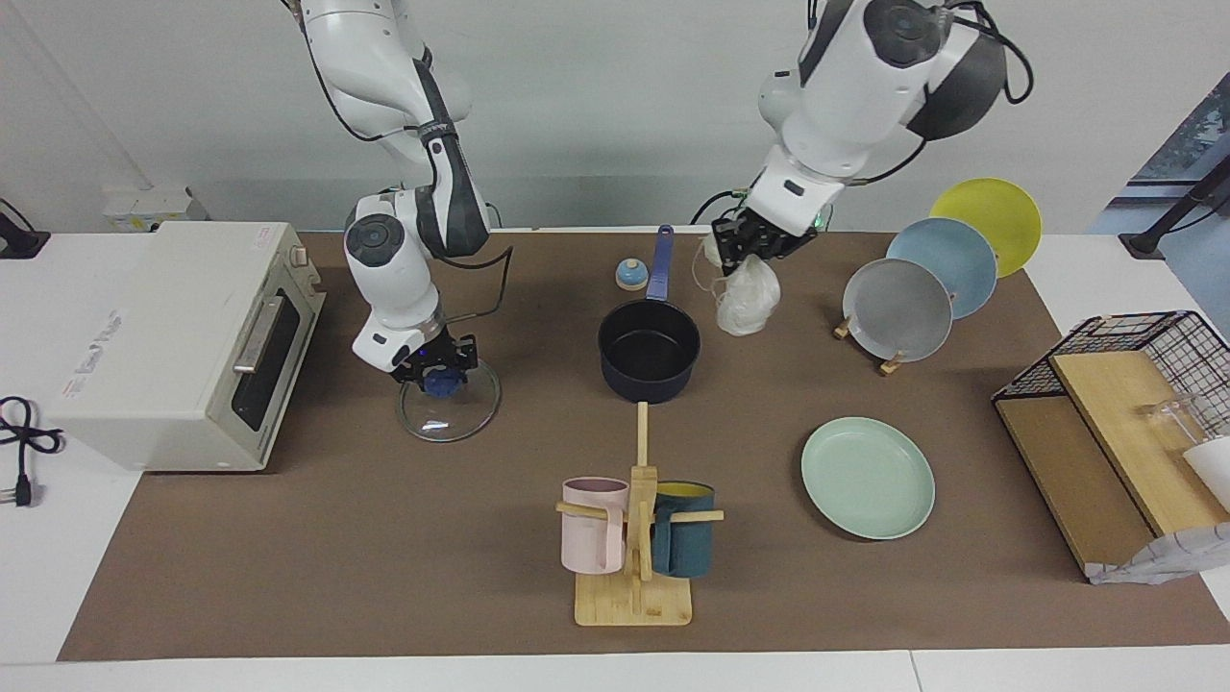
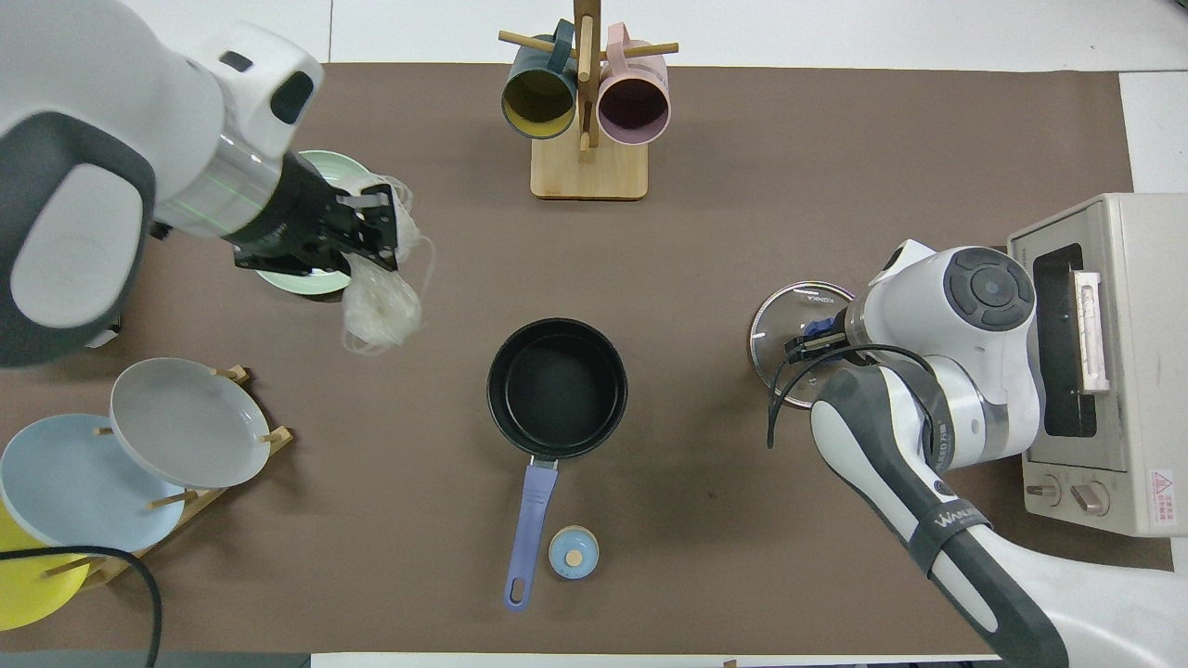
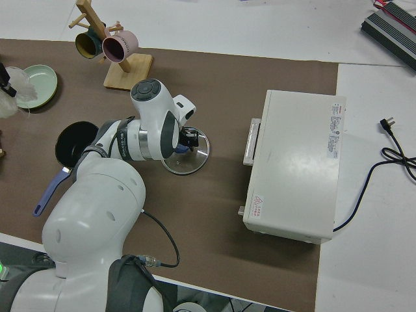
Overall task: Transfer vermicelli from plate to pot
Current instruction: 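Carry the vermicelli over the black pot and open the left gripper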
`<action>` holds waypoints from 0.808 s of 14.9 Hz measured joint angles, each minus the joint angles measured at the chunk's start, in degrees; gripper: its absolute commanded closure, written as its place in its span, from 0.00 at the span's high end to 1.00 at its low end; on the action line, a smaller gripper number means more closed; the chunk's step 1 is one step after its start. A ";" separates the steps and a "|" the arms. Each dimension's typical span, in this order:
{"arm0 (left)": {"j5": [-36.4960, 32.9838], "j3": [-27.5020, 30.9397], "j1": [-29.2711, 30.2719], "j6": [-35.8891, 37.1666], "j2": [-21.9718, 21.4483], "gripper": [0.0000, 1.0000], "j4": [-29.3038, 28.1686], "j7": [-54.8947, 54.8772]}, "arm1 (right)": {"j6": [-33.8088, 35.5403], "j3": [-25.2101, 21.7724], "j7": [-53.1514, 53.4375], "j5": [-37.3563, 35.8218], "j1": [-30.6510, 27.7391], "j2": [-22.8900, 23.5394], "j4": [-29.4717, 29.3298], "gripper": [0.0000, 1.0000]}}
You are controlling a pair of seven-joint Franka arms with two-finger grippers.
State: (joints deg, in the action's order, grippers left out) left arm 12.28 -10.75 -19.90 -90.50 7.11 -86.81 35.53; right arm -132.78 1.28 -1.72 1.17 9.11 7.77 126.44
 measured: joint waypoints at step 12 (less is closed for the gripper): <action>1.44 0.65 -10.77 -34.38 1.09 0.00 -28.52 5.42 | 4.42 0.01 -0.05 0.00 0.03 0.89 -4.57 0.42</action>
State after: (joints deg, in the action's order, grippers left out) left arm 13.72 -10.09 -30.68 -124.88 8.20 -115.34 40.95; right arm -128.36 1.29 -1.76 1.17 9.14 8.66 121.87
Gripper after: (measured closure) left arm 0.718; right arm 0.330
